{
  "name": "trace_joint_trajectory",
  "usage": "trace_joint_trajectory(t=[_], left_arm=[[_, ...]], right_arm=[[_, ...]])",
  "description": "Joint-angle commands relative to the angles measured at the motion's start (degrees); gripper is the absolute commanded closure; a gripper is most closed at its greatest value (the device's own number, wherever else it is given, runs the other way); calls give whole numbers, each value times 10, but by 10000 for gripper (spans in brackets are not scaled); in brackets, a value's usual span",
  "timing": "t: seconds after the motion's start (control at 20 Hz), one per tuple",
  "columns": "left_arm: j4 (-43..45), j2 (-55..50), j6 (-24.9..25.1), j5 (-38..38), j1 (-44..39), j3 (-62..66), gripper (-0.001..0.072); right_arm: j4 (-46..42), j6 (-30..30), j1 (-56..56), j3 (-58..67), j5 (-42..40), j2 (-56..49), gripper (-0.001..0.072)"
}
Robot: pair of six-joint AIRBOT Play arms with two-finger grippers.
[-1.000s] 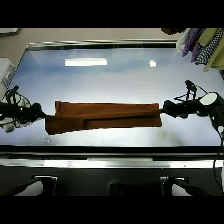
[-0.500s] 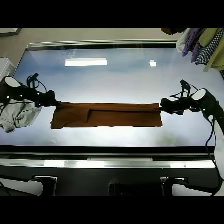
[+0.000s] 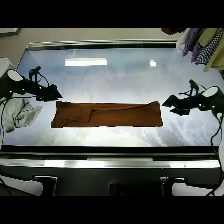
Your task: Fold the clothes and pants, and hang the long-sleeved shirts on hangers.
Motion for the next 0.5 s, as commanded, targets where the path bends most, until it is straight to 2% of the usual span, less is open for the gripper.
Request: trace_joint_trajectory(t=[0.0,0.2,0.45], left_arm=[[17,36,-2,-5,2,22,378],[30,66,-2,-7,2,22,378],[30,73,-2,-10,-2,22,378]], right_arm=[[48,-56,-60,11,65,-21,98],[70,-122,-50,11,76,-67,98],[95,-140,-1,11,52,-119,106]])
